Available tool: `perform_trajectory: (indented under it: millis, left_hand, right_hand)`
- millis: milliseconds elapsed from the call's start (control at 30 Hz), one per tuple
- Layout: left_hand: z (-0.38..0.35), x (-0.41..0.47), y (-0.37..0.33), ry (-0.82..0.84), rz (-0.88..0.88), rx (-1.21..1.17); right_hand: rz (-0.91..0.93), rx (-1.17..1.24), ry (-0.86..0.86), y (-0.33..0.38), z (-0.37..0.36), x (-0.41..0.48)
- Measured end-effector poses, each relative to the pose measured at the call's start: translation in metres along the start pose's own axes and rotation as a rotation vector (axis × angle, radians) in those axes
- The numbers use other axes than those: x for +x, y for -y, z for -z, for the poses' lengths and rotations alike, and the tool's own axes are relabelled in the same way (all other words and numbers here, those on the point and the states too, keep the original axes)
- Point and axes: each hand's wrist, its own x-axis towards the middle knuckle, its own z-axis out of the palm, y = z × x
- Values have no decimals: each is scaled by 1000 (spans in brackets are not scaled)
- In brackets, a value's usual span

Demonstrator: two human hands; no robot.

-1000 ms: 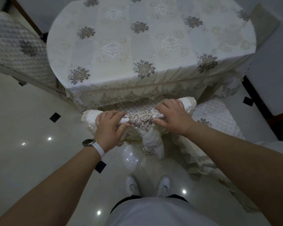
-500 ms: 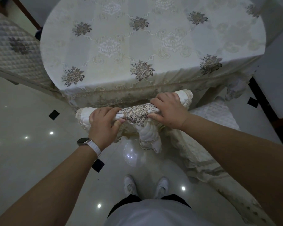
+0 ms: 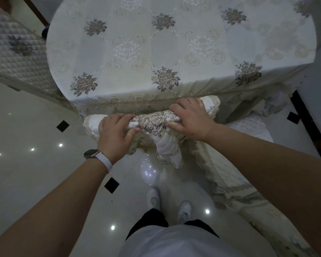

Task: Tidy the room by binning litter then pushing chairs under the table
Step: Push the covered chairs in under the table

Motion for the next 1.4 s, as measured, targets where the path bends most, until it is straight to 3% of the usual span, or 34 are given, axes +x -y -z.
perform_trajectory:
  millis: [267,600,733,1067,1400]
  left_hand:
    - [3,6,8,22,4,11]
    - [9,6,5,39,-8,-18]
    - [15,6,3,35,-43,-63]
    - [-6,27,-51,44,-513,-150]
    - [-41,-19,-162,222,-782,-220]
  right_hand:
    - [28,-35,-6,0,-1,10]
    - [-88,-14,237,9,14,12]
    - [-138,-22,236,15,17,6]
    - [-339,-136,43,35,56,-52]
    - [-618,-310,-87,38,110,-209]
